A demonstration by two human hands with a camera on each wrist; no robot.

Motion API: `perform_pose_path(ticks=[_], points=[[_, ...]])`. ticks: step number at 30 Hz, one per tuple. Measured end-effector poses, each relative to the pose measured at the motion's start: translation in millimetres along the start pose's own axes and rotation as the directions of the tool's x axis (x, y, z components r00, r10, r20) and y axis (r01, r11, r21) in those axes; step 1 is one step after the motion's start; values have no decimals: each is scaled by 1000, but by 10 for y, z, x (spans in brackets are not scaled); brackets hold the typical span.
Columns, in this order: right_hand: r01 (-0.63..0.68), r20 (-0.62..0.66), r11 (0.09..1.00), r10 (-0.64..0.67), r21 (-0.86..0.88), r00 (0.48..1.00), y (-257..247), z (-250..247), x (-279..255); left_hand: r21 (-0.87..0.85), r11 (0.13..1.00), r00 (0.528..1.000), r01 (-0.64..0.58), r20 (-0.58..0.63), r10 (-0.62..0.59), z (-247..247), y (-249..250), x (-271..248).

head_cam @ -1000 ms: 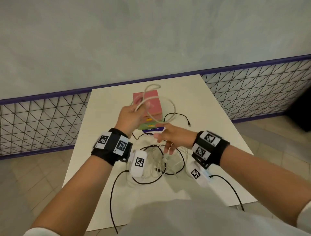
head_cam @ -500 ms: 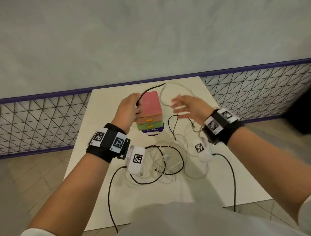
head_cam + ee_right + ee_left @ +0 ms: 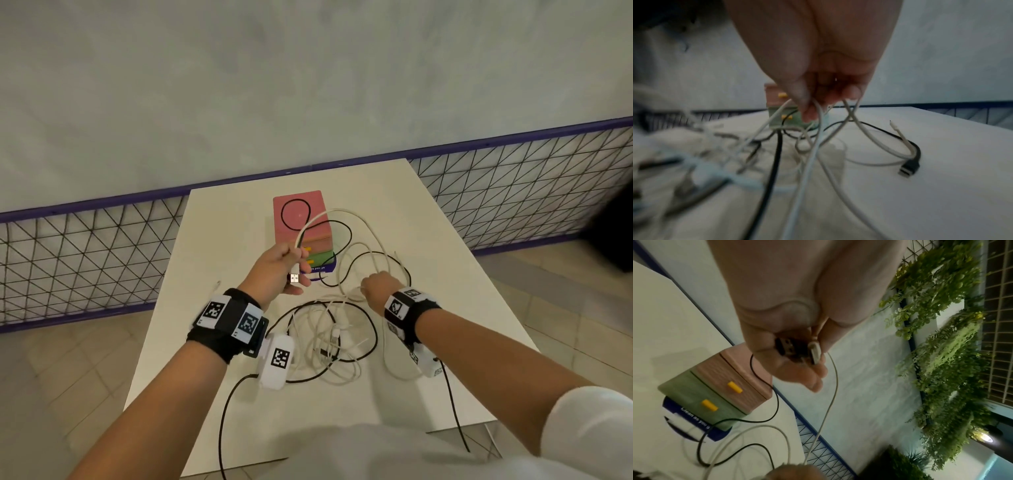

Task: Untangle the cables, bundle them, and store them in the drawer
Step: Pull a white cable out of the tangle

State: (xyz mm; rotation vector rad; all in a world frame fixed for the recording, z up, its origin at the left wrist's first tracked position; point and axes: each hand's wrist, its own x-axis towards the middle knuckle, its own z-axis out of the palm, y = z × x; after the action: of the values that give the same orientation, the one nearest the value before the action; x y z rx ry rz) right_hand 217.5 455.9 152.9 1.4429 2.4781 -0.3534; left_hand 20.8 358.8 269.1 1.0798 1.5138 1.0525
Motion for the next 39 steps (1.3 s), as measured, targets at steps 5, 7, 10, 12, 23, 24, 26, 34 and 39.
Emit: perform_pose_path(ticks=[5,7,10,12,23,24,26,34,39], points=[[134,-120,774,-75,619,990,-102,-464,-279,-3,1000,1000,-7,8,7,-29,-124,-3],[218,-186,605,-116,766,976,-201,-749,-507,-5,1000,1000,-23,-3,23,-53,-158,21],[321,-261,481,-190,816,947,-340,-1168,-870,-28,999,1000,-27,3,27,-56,-191,51],[367,-314,384,-194,847,929,-388,-1320,-997,-55,998,1000,-21,20,23,-21,-192,55],[390,-445,590,-57,707,894,-228,-1051,-691,-128,991,992,39,124,-23,204,-81,-106],[372,-414,614,-80,697,907,-190,-1037,-689,-119,993,995,23,101,-11,200,-75,-113],[249,-281,722,-78,646,956,-57,-919,-663,-148,989,999,-15,36,20,164,-35,-119],[-261,196,849,190,460,962,275,-439,-620,-138,989,991,-58,-124,40,-68,18,-94],[-230,-211,884,336,407,918,247,-1570,-759,-61,997,985,-48,-171,37,-130,-95,-135]])
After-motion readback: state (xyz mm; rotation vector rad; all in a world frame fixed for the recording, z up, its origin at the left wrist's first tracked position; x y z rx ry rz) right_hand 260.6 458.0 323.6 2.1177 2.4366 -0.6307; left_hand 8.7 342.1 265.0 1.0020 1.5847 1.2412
